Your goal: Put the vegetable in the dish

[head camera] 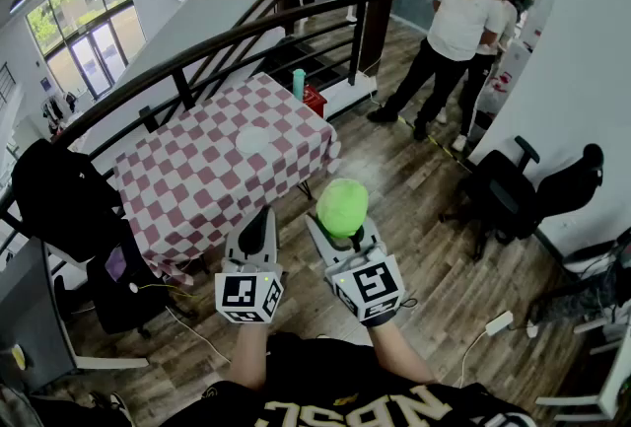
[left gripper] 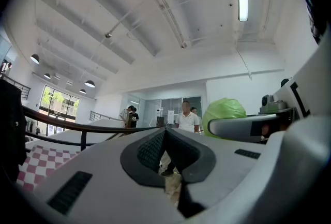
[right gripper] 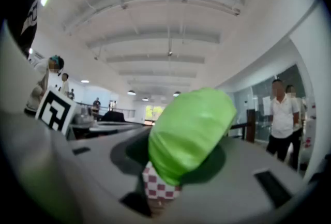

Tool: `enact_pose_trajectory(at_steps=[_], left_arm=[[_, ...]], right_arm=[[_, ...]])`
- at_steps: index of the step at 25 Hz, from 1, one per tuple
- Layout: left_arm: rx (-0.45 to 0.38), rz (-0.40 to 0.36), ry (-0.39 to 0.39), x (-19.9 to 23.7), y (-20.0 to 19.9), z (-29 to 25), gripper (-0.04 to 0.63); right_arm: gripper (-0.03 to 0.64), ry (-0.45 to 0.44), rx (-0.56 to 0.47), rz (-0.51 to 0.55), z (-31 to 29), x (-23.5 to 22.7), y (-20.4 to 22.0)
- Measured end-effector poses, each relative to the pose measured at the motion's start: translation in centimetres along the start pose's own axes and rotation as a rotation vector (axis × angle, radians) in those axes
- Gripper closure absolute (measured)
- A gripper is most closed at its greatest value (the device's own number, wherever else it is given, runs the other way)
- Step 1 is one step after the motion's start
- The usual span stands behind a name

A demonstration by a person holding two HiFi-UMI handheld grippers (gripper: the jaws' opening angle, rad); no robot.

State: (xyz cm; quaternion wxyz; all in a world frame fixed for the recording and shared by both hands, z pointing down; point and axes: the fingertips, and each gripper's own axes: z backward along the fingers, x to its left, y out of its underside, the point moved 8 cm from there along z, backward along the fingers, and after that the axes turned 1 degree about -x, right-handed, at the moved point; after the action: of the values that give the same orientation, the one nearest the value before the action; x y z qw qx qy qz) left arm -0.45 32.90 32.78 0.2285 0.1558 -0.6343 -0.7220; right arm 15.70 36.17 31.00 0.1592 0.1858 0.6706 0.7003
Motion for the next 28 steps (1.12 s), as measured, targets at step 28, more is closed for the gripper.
enact_pose_trajectory(at_steps=[28], left_arm=[[0.045, -0.058, -0.072, 5.9, 4.7, -7.3, 0.575]], right_arm=[[0.462, -0.142, 0.031, -0.111, -10.8, -2.9, 5.3]])
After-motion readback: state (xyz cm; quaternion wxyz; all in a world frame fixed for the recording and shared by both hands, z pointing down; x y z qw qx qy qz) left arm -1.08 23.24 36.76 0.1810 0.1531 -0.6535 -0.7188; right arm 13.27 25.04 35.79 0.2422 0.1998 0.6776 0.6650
